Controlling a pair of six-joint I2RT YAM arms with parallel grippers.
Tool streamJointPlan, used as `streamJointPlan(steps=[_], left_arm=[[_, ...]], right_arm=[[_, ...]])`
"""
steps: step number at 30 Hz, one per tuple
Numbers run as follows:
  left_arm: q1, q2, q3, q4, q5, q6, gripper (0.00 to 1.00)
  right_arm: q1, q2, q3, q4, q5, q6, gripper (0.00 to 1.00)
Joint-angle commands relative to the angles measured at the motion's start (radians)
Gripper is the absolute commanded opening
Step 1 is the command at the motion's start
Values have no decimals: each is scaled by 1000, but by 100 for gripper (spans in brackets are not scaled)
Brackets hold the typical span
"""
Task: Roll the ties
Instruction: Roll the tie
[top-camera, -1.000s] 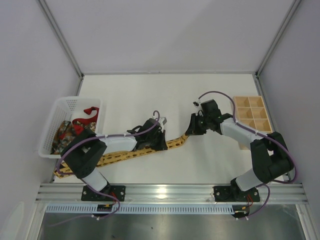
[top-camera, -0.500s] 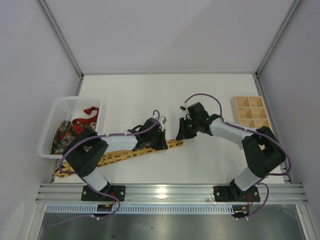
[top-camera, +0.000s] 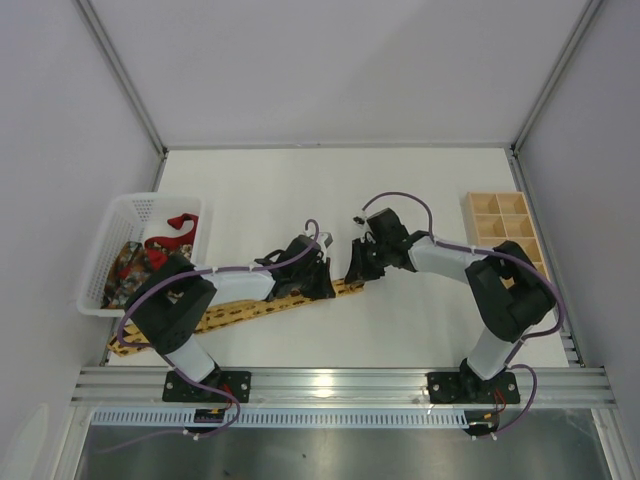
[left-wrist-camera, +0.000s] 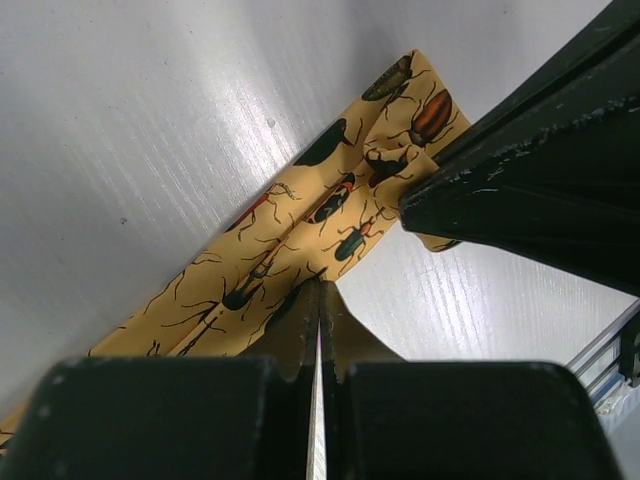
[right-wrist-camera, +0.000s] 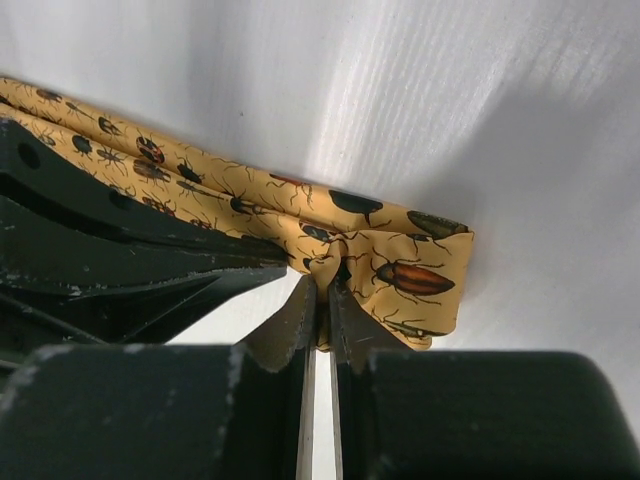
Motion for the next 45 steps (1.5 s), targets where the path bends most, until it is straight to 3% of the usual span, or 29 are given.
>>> streamJointPlan(steps=[1, 5, 6, 10, 19, 23, 27, 33, 34, 35, 38, 45], left_arm=[[13, -6, -1, 19, -10, -15, 0], [13, -8, -3, 14, -6, -15, 0], [13, -11, -3, 13, -6, -15, 0], [16, -20, -7, 5, -11, -12, 0], [19, -18, -3, 10, 0, -20, 0], [19, -18, 3, 14, 7, -24, 1], [19, -23, 16, 19, 18, -29, 0], [19, -21, 48, 20, 30, -35, 0], [19, -20, 51, 20, 32, -37, 0], [22, -18, 55, 22, 35, -38, 0], [25, -8, 77, 39, 55, -50, 0], [31, 48, 125, 55, 81, -66, 1]], right_arm=[[0, 25, 11, 71, -21, 40, 9], [-14, 33, -23, 120, -58, 66, 16], [-18, 31, -32, 129, -65, 72, 23], [-55, 22, -75, 189, -122, 90, 37], [-124, 43, -132, 320, -243, 147, 46], [-126, 48, -144, 349, -255, 182, 42], [-126, 65, -150, 363, -251, 211, 30], [-123, 80, -161, 387, -231, 238, 21], [-124, 85, -161, 387, -226, 241, 19], [-124, 95, -161, 387, -226, 244, 10], [-124, 114, -156, 393, -223, 254, 0], [-127, 112, -159, 375, -194, 261, 0]])
